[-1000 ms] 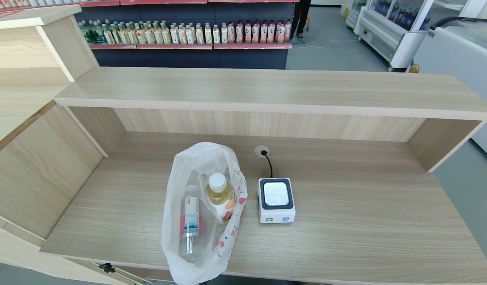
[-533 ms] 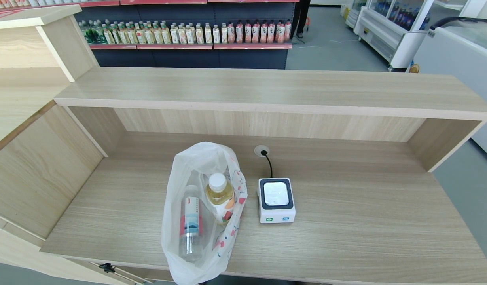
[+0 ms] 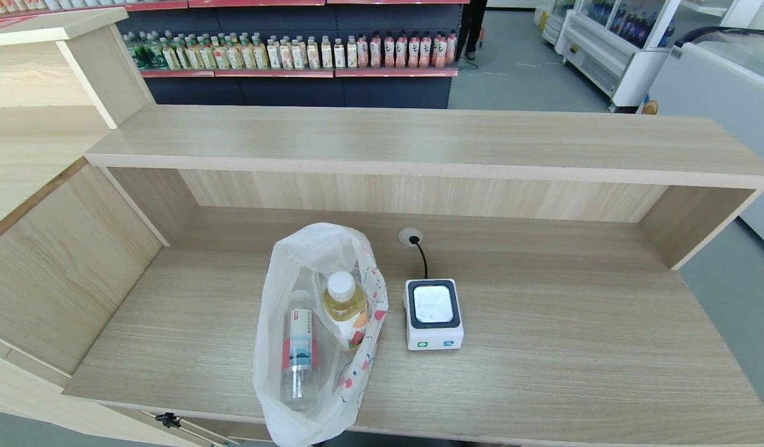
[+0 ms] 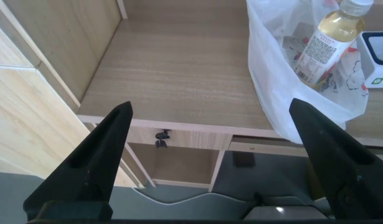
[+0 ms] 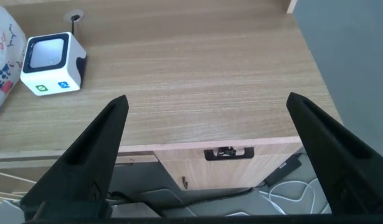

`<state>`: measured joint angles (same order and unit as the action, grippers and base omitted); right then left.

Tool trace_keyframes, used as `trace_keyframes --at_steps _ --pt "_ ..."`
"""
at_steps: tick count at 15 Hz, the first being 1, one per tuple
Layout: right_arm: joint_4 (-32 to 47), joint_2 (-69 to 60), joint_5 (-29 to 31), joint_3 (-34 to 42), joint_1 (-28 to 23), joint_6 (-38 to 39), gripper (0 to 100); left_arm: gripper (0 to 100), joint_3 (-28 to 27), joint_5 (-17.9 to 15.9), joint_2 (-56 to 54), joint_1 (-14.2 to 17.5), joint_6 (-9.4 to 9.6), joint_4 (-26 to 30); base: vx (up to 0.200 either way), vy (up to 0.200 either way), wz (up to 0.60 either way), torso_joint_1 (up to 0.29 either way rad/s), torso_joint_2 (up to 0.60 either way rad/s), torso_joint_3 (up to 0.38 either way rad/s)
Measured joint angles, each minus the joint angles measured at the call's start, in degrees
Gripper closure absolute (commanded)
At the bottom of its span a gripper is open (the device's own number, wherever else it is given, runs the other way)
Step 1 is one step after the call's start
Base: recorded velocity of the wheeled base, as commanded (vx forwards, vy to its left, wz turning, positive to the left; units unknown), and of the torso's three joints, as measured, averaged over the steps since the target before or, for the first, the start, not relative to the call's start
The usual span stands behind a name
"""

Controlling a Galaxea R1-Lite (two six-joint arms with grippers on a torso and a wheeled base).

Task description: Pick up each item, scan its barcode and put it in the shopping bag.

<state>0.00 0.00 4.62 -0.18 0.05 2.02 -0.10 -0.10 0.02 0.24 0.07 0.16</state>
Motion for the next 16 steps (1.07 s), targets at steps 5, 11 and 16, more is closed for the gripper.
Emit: trace_keyframes --at_steps 5,11,16 --pt "0.0 0.0 0.0 0.0 0.0 0.0 0 0 0.0 0.0 0.0 0.0 -0.02 0.0 0.000 0.000 0.00 0.000 0.00 0.000" --pt "0.0 0.0 0.0 0.0 0.0 0.0 0 0 0.0 0.0 0.0 0.0 -0.05 0.0 0.000 0.000 0.00 0.000 0.00 0.000" --pt "0.0 0.0 0.0 0.0 0.0 -0.1 100 0 0.0 0.0 0.0 0.0 0.00 0.0 0.000 0.000 0.00 0.000 0.00 0.000"
